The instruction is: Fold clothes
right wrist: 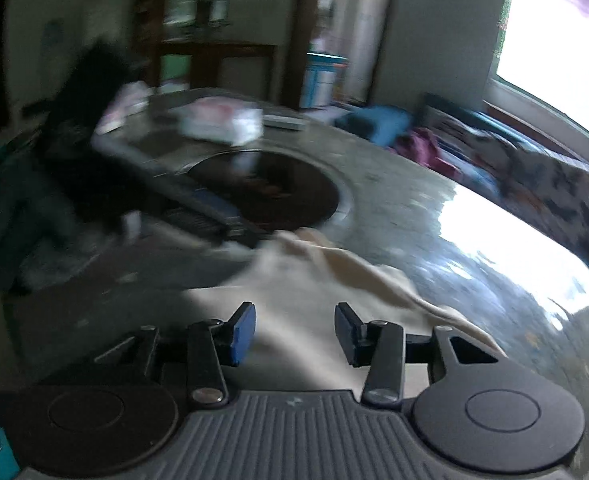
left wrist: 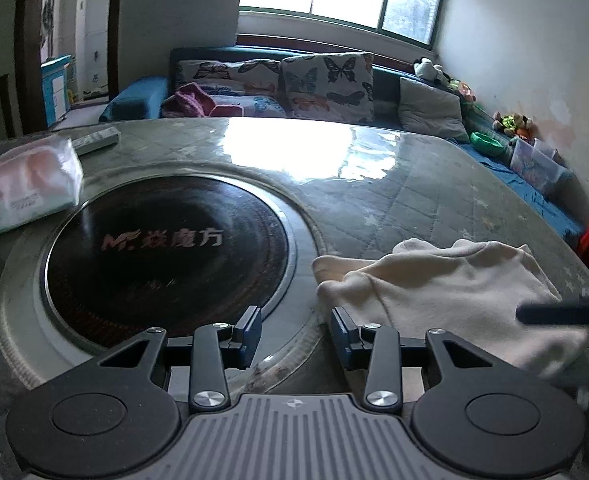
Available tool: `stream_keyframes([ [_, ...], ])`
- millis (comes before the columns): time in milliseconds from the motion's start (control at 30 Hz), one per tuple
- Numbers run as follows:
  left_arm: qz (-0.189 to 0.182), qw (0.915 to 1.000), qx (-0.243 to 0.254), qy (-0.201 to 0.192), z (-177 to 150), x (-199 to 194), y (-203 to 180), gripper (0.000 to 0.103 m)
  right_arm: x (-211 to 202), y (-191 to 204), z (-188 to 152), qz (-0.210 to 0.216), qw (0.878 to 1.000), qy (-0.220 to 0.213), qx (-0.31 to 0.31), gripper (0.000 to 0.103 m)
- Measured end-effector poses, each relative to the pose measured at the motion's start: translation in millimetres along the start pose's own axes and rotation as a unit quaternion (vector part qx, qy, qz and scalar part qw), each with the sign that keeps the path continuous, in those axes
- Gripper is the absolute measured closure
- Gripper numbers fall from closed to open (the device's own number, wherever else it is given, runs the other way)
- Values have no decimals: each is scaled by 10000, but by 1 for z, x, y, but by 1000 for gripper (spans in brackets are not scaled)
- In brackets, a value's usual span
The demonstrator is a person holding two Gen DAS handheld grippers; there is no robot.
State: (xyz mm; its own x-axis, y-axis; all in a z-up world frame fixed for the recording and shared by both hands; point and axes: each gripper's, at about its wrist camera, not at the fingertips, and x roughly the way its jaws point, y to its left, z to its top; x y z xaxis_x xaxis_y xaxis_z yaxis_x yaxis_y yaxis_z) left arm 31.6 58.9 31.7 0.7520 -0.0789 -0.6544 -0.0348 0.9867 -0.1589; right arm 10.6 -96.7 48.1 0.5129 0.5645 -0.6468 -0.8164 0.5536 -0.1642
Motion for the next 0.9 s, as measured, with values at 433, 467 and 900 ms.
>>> stream_keyframes([
  [433,-299,9962,-804,140,-5,-16,19,55,35,65,-1,174,9918,272,-1237,56],
  [467,-336,9955,-869,149,-5,-16,19,54,37,66,-2,144,9912,305,-1280,57],
  [900,-1012,9638,-2423,467,-8,-6,26,35,24,28,8,345,9992,123,-126,93],
])
